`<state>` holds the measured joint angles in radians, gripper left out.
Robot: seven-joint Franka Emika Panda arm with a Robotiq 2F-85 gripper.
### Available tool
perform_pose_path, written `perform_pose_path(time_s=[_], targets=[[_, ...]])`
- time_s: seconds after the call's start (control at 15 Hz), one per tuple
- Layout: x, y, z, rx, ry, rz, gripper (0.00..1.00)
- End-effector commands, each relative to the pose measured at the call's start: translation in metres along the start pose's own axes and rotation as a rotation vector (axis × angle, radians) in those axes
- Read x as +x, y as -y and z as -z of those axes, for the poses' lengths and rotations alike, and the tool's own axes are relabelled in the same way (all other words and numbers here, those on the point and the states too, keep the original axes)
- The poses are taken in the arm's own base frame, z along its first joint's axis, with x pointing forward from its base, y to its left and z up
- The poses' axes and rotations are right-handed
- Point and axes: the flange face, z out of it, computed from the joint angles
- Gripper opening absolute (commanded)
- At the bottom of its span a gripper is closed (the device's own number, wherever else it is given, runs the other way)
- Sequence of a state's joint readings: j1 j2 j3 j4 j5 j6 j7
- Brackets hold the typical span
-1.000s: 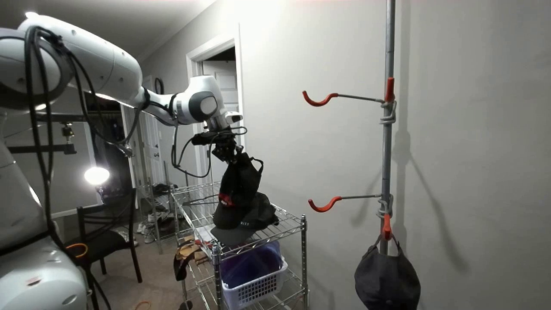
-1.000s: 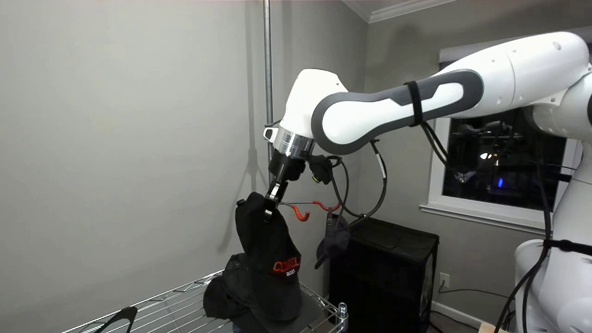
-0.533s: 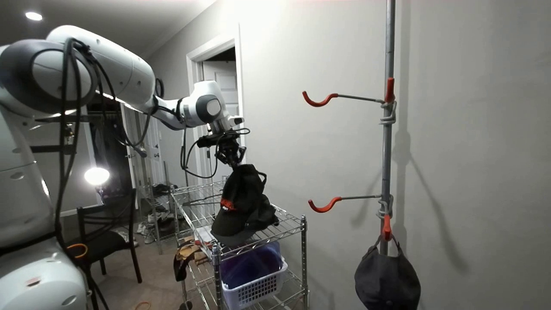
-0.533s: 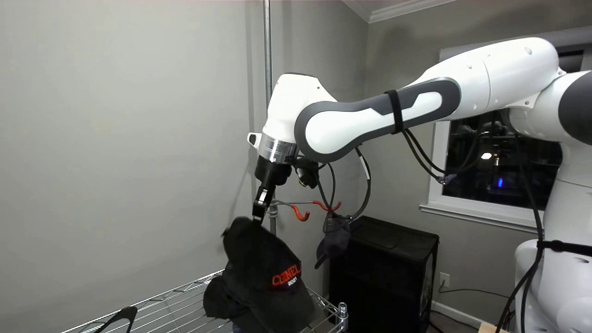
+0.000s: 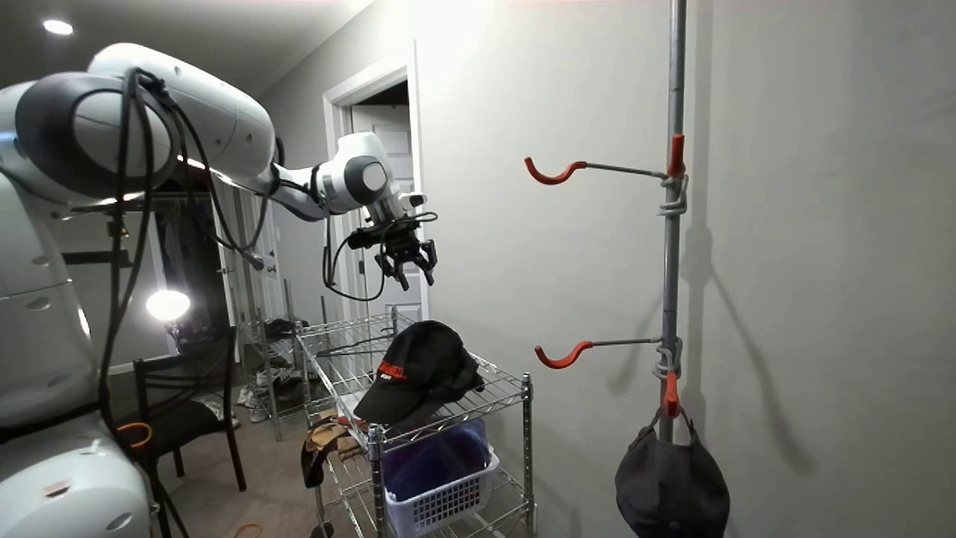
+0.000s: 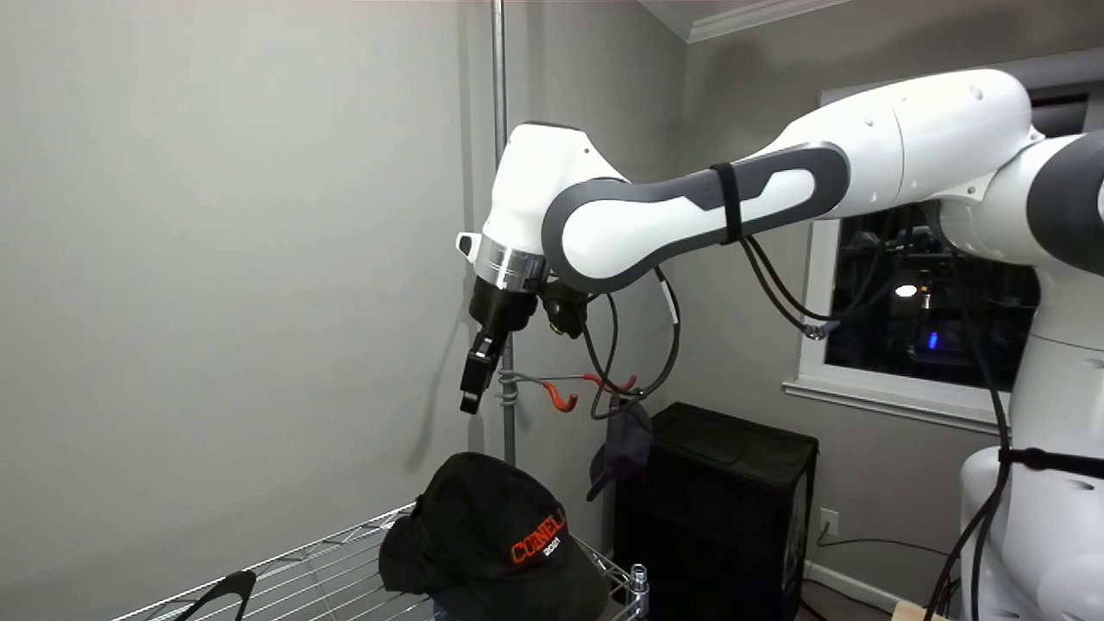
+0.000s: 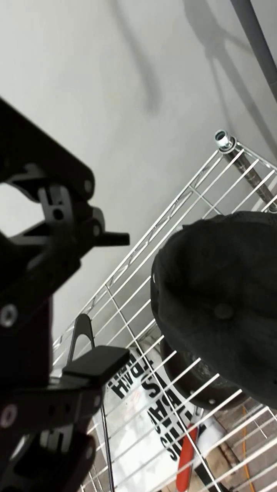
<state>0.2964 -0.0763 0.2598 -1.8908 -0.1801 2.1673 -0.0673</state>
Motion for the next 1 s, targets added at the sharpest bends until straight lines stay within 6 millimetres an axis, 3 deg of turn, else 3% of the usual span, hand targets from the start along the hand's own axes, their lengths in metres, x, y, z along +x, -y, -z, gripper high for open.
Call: perform_pose_path(time_s=[0.0,0.4,0.73,0.93], targets=[[-0.007,-0.011,0.014,-0.118,-0.105,-0.067,0.98],[-0.056,-0.039,0.028,-0.18,-0.183,-0.286,1.0],[-0.121,-0.081,0.053,-0.25,-0.184,-0.478,1.0],[-0.162,-0.113,0.054,-0.296,-0.161,-0.59,1.0]])
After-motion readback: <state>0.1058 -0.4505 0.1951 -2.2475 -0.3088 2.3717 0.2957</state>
